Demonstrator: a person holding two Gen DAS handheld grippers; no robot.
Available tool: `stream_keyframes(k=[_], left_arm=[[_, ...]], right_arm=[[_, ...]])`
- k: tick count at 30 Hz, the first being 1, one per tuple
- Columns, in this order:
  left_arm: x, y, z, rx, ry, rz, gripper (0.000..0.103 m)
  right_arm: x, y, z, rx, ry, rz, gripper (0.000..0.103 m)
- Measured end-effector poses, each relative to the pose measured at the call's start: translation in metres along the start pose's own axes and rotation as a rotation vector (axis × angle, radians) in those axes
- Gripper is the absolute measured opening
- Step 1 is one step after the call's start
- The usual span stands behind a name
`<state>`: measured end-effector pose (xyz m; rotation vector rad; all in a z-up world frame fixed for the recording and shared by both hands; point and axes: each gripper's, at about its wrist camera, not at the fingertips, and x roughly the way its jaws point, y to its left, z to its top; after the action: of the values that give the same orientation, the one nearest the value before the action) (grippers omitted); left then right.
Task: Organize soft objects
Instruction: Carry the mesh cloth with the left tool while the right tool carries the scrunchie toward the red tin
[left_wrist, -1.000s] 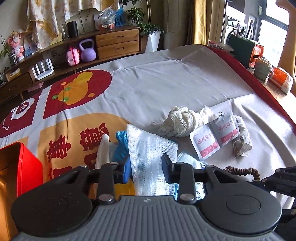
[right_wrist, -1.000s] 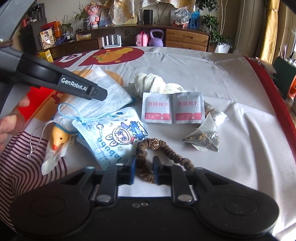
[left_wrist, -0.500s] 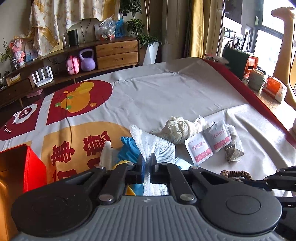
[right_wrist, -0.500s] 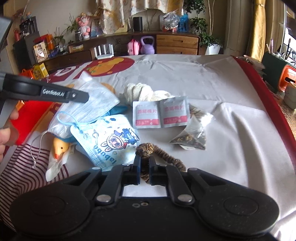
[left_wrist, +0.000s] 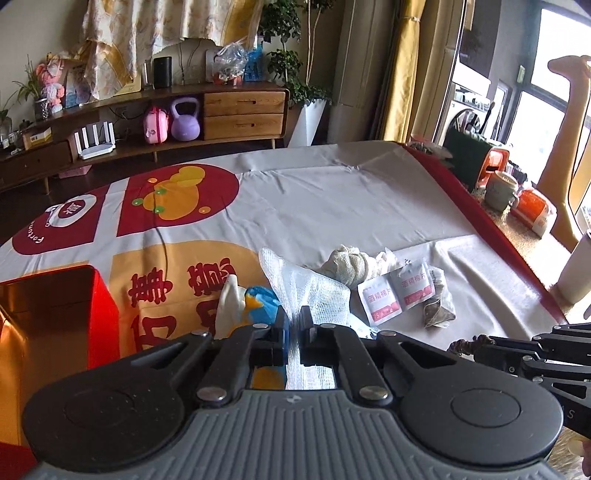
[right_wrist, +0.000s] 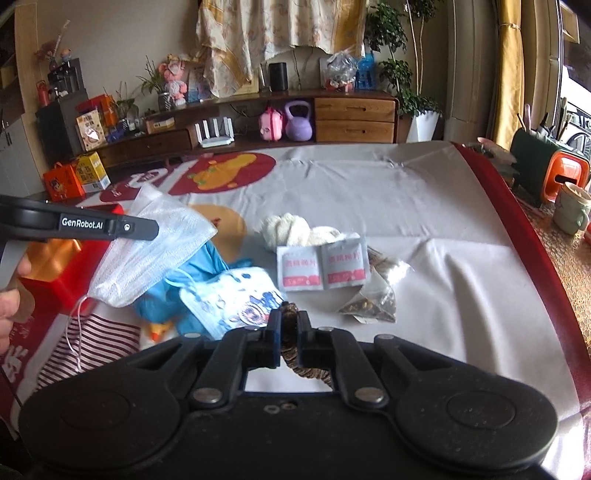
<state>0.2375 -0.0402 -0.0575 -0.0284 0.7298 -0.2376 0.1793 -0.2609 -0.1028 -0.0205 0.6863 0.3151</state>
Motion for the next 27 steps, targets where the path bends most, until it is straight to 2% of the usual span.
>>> stream_keyframes(k=[14, 22, 27], left_arm=[[-0.048, 0.033, 0.007, -0.083, -0.044, -0.012, 0.005], [-0.062, 0.053, 0.007, -0.114, -0.063, -0.001, 0.005], [-0.063, 0.062, 0.003, -0.138, -0.049, -0.013, 0.005]], right_arm=[[-0.023, 0.026, 0.018, -0.047, -0.064, 0.024, 0.007], [-0.025, 0.038, 0.02, -0.065, -0.073, 0.041, 0.007], [-0.024, 0.042, 0.021, -0.07, -0.073, 0.048, 0.007]])
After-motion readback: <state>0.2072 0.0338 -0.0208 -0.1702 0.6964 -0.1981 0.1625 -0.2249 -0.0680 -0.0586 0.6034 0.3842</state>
